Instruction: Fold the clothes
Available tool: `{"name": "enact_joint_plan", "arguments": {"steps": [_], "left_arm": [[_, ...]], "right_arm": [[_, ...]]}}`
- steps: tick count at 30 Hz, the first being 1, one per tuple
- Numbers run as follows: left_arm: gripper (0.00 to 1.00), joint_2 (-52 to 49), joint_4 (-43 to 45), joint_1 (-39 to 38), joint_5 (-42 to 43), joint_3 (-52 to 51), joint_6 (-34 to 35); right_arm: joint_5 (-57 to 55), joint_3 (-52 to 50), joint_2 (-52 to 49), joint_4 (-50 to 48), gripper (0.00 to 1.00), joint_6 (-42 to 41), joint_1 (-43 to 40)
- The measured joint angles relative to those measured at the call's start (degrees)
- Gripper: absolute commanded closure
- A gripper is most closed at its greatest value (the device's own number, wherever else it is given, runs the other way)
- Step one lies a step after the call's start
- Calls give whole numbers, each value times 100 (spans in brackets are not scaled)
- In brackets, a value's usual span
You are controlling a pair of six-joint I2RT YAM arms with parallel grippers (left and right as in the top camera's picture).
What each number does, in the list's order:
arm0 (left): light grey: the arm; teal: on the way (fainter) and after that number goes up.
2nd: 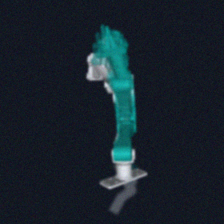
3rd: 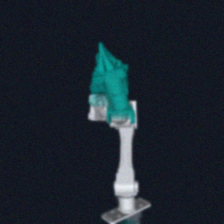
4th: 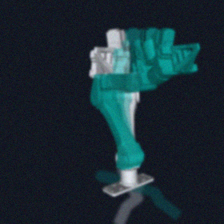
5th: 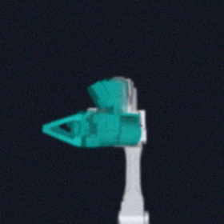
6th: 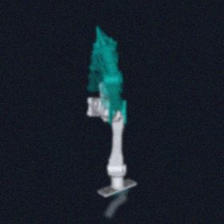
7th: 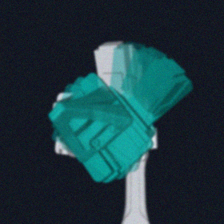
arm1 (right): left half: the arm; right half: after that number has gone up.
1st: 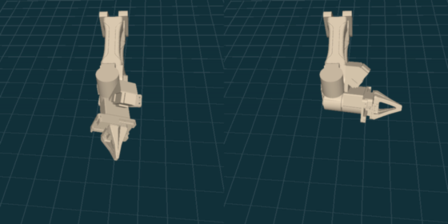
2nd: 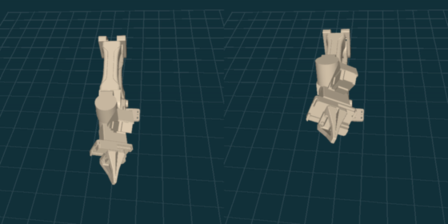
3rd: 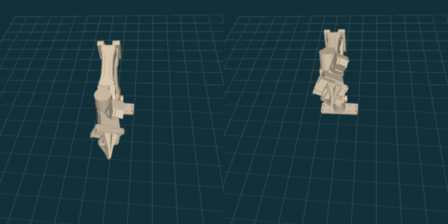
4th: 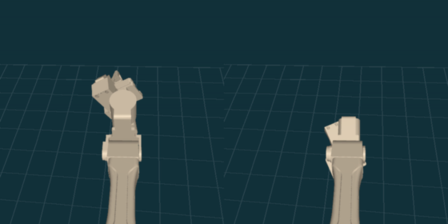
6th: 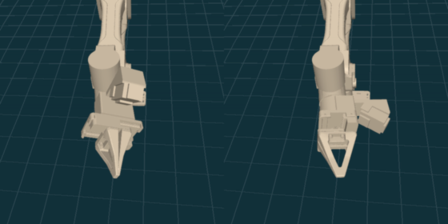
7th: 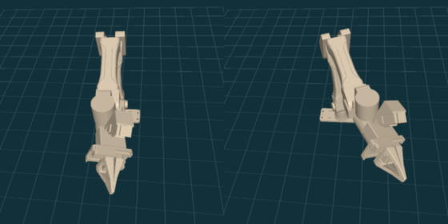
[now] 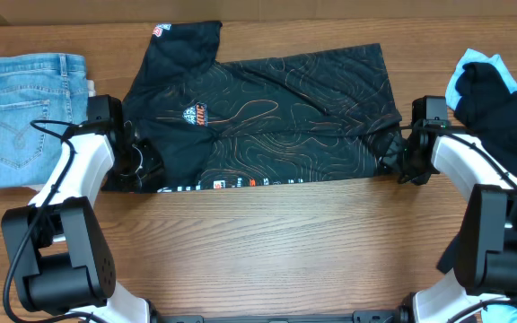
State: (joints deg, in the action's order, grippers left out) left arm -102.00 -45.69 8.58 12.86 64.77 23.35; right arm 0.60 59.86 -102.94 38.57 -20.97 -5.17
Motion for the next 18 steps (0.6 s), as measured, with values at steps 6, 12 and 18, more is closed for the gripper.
{"name": "enact_joint_plan", "arguments": {"steps": [6,12,18], "left_arm": [[61,0,-2,0,-68,0,0],[61,2,-70,0,-96,0,0],[61,0,-308,0,-254,0,0]], "right_arm": [[-4,-26,0,4,96,22,-4],[-13,-31,0,442,96,-61,-4],[-643,-22,2,1738,96,-699,0]]}}
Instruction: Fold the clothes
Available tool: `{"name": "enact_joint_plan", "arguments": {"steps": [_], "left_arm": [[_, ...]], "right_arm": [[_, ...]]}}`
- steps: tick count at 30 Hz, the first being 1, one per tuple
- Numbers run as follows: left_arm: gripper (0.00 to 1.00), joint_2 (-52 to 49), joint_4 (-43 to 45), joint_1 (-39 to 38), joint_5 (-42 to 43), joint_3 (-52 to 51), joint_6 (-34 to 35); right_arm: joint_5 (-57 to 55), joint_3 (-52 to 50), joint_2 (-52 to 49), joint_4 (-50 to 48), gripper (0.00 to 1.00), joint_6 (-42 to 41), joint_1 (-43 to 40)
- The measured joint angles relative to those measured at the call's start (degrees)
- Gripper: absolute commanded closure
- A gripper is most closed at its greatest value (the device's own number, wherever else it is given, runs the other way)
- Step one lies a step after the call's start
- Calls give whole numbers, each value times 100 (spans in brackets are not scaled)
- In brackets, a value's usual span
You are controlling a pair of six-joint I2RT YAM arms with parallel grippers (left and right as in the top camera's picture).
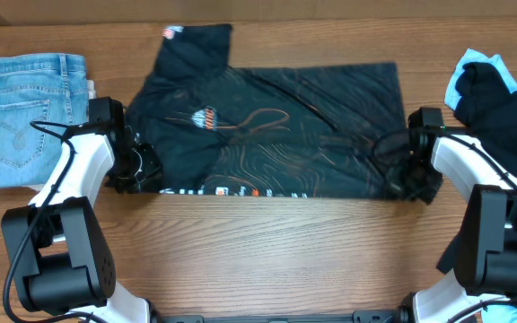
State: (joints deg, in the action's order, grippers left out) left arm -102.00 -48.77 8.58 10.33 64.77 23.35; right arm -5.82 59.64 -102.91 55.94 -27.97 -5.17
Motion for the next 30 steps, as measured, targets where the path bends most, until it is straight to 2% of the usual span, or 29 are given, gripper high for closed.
{"name": "enact_joint_plan", "arguments": {"steps": [3,9,12,14,23,30], "left_arm": [[61,0,-76,0,-127,0,0],[60,0,20,0,-225,0,0],[41,2,131,-15,-249,0,-55],[38,0,186,-37,-256,0,-79],[59,0,859,-37,-289,0,-155],[60,-2,756,-37,-485,0,-260]], "right_arm": [[-337,-22,-2,400,96,-227,-4],[-579,-24,-2,367,96,-385,-4],[-619,-24,-2,264,96,-402,-4],[-621,-24,0,236,96,-420,-4],[-625,-24,-2,210,96,-444,-4],[-610,-24,-2,210,96,-442,-4]]}}
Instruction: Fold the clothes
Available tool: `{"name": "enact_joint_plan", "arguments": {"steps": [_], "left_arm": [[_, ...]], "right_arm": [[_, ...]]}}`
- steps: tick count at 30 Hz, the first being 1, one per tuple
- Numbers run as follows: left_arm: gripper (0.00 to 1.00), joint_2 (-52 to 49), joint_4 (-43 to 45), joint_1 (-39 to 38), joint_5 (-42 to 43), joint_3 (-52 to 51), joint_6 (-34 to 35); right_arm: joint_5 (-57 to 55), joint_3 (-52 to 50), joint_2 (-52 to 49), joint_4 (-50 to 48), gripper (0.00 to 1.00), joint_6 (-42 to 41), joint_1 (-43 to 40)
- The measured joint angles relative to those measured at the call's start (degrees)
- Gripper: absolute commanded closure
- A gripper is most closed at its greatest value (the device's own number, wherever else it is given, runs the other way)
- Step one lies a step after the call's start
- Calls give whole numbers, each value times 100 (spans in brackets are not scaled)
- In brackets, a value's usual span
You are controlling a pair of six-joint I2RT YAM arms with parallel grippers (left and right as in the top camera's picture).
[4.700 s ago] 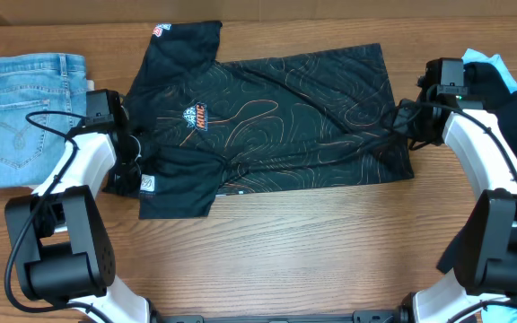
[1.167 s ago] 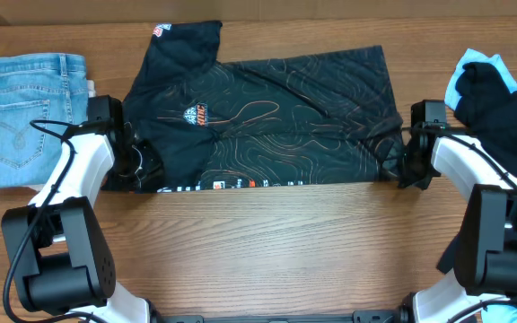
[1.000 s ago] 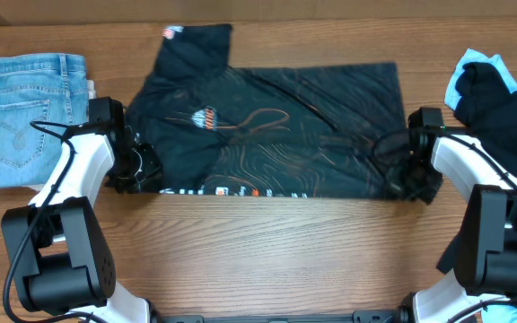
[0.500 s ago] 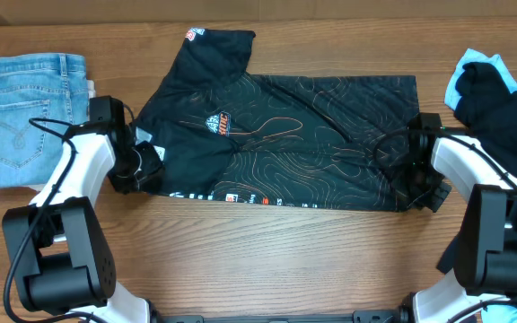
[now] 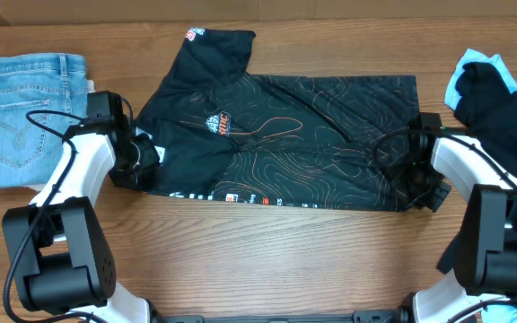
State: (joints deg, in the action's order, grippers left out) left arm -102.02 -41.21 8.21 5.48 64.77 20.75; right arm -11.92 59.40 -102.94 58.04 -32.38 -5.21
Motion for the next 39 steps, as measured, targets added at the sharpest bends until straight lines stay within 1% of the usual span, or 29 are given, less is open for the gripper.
{"name": "enact_joint_plan", "arguments": {"steps": [8,9,13,15,20,28,35,39], "left_arm": [[60,-431,-319,0,-369,-13,-2],[60,-494,-321,0,-433,-31,-7],[70,-503,-328,0,-575,-46,-7],[71,-503,-422,0,-645,-55,20],[71,-498,-1156,0,-1078,-72,350],[71,-529,-1904,197,-1587,-238,688],[71,-538,-1880,461,-1604,-269,750],[75,-516,-1792,463,-1475,-269,715]], "right_arm": [[11,0,0,-2,96,0,0],[11,0,0,-2,96,2,0],[13,0,0,2,96,2,0],[13,0,0,4,96,0,0],[13,0,0,39,96,2,0],[20,0,0,308,96,0,0],[44,0,0,205,96,0,0],[52,0,0,153,96,2,0]]}}
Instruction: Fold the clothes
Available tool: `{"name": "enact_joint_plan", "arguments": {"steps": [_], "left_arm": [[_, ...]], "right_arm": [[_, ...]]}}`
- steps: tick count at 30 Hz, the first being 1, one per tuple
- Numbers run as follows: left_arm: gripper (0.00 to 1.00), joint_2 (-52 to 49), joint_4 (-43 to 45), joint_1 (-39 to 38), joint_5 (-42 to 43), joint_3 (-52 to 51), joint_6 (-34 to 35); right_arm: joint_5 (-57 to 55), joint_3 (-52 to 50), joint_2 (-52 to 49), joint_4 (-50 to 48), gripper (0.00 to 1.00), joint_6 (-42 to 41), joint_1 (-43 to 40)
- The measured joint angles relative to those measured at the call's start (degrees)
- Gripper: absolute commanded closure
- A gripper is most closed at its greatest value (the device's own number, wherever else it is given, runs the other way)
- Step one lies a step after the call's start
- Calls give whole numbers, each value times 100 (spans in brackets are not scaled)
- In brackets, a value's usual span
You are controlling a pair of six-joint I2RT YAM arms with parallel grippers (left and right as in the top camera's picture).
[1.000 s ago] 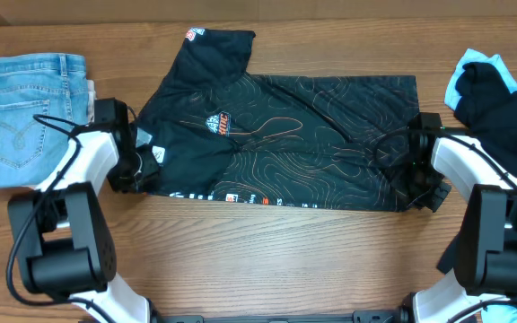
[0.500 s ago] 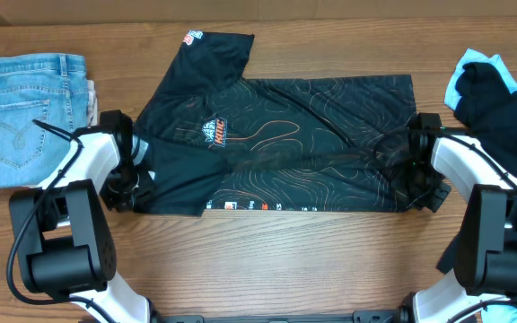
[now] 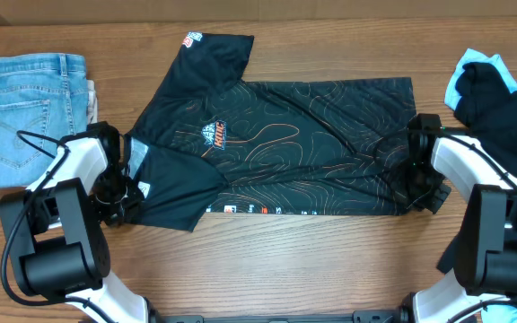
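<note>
A black T-shirt [image 3: 303, 144] with orange contour lines lies flat across the middle of the wooden table, its neck end to the left. One sleeve points to the far side, and the other sleeve [image 3: 173, 184] is spread toward the front left. My left gripper [image 3: 118, 196] sits at that near sleeve's outer edge and looks shut on the cloth. At the shirt's near right hem corner, my right gripper [image 3: 417, 193] looks shut on the fabric. Both sets of fingers are mostly hidden by the wrists.
Folded blue jeans [image 3: 30, 112] lie at the far left on something white. A pile of dark clothes [image 3: 501, 108] over a light blue cloth [image 3: 463, 76] lies at the right edge. Bare wood [image 3: 276, 260] runs along the front.
My left gripper has moved toward the table's front and a little left. The near sleeve, bunched beside it before, now lies spread out front-left. The right gripper and hem have hardly moved.
At first the shirt lay further left and rumpled, with a gripper at each near corner. Then shirt and grippers stood further right, and the body lay flatter. Then it was further right again. Now the near sleeve is drawn out flat.
</note>
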State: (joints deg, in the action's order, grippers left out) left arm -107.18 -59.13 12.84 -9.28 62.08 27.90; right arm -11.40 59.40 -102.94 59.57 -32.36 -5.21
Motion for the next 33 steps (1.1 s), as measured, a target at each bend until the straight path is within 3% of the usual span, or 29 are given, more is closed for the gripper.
{"name": "enact_joint_plan", "arguments": {"steps": [3,10,19,33], "left_arm": [[85,46,175,-17,184,20,-111],[96,308,365,-170,597,28,-238],[96,1261,743,-177,1121,33,-452],[96,1329,1974,-188,1873,33,-560]], "right_arm": [[0,0,0,-2,96,0,2],[2,0,0,-39,96,0,0],[2,-2,0,-46,96,0,0],[2,-2,0,-44,96,0,0]]}}
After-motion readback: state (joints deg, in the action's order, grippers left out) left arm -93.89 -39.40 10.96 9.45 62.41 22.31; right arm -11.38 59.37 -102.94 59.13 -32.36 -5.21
